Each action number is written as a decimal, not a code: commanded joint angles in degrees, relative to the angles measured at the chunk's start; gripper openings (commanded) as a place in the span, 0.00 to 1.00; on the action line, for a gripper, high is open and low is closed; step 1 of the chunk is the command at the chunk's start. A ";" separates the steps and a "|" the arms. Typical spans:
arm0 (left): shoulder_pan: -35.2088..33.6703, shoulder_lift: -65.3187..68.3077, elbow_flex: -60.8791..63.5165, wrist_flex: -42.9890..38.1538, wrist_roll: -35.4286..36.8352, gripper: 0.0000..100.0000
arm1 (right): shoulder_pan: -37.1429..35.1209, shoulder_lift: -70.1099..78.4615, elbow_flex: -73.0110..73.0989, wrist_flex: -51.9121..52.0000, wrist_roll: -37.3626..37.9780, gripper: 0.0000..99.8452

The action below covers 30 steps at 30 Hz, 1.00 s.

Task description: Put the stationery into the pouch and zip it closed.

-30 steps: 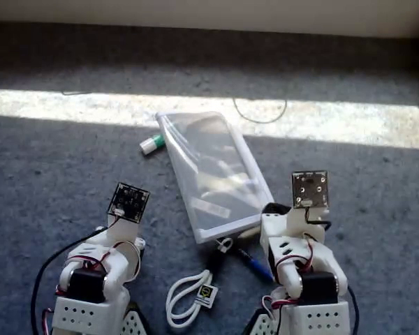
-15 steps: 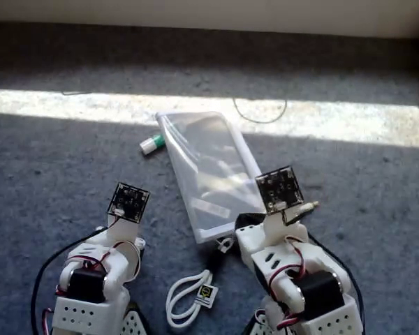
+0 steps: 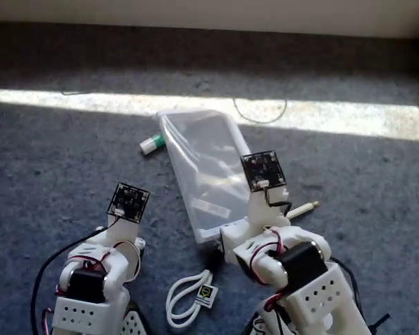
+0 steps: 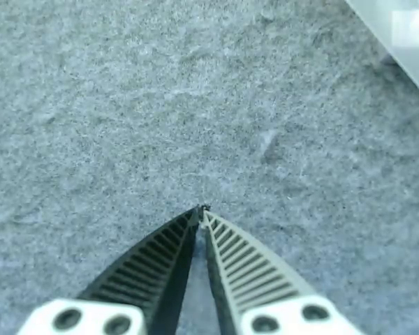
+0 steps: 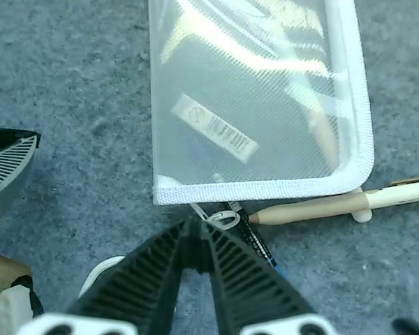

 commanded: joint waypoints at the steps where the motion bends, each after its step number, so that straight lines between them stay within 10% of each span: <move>1: -0.40 -0.22 1.36 0.09 0.35 0.01 | -4.09 0.66 1.71 -2.51 -2.46 0.01; 13: -0.40 -0.22 1.36 0.09 0.35 0.01 | -18.51 0.92 2.68 -6.11 -8.18 0.01; 30: -0.40 -0.22 1.36 0.09 0.35 0.01 | -12.00 19.30 -3.47 -0.57 -11.08 0.01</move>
